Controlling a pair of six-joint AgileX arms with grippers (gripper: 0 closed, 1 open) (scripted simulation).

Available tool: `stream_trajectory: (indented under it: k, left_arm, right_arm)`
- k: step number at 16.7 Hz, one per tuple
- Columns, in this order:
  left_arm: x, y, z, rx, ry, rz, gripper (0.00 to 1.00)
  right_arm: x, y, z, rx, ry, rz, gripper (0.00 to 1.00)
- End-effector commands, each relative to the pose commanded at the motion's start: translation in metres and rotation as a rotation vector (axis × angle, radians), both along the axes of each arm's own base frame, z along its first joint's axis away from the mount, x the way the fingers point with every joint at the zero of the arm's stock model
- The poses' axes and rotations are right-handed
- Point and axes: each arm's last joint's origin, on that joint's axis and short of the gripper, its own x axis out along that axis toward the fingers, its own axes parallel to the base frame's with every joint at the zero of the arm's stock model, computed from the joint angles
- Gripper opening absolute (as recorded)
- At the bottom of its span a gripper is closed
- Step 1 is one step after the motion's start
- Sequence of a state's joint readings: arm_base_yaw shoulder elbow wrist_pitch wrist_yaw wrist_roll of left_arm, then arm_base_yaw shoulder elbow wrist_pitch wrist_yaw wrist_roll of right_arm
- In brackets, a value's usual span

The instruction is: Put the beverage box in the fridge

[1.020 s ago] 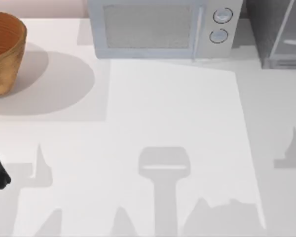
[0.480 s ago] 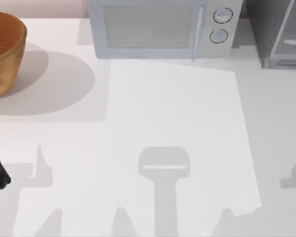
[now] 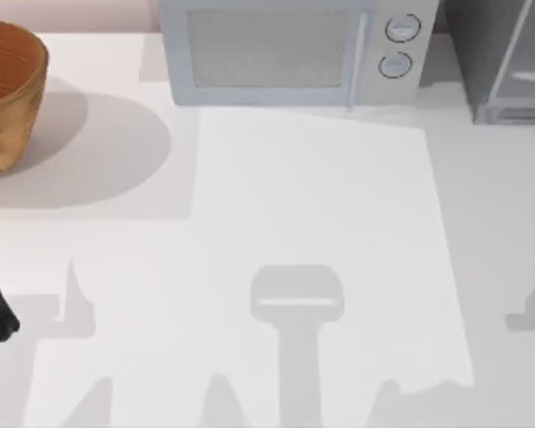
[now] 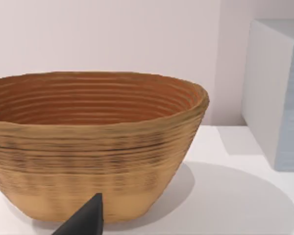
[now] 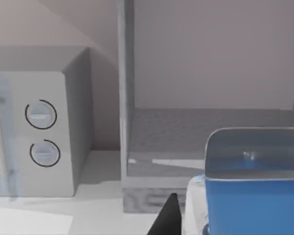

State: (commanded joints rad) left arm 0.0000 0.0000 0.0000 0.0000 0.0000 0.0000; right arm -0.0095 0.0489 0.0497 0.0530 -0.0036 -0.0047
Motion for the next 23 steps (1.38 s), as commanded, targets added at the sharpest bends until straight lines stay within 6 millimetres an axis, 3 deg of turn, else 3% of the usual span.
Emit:
stream_trajectory:
  k: [3,6,12,17,23]
  left_arm:
    - [0.000,0.000,0.000,0.000,0.000,0.000,1.00]
    - [0.000,0.000,0.000,0.000,0.000,0.000,1.00]
    - [0.000,0.000,0.000,0.000,0.000,0.000,1.00]
    - [0.000,0.000,0.000,0.000,0.000,0.000,1.00]
    - [0.000,0.000,0.000,0.000,0.000,0.000,1.00]
  right_arm:
    - [0.007,-0.002,0.026,-0.012,-0.039,-0.007,0.00]
    - [0.028,-0.005,0.047,-0.016,-0.020,-0.008,0.00]
    - [0.110,-0.021,0.065,0.003,0.058,-0.001,0.00]
    - [0.193,-0.047,0.047,0.010,0.073,0.003,0.00]
    - [0.267,-0.080,-0.010,0.005,0.057,0.006,0.00]
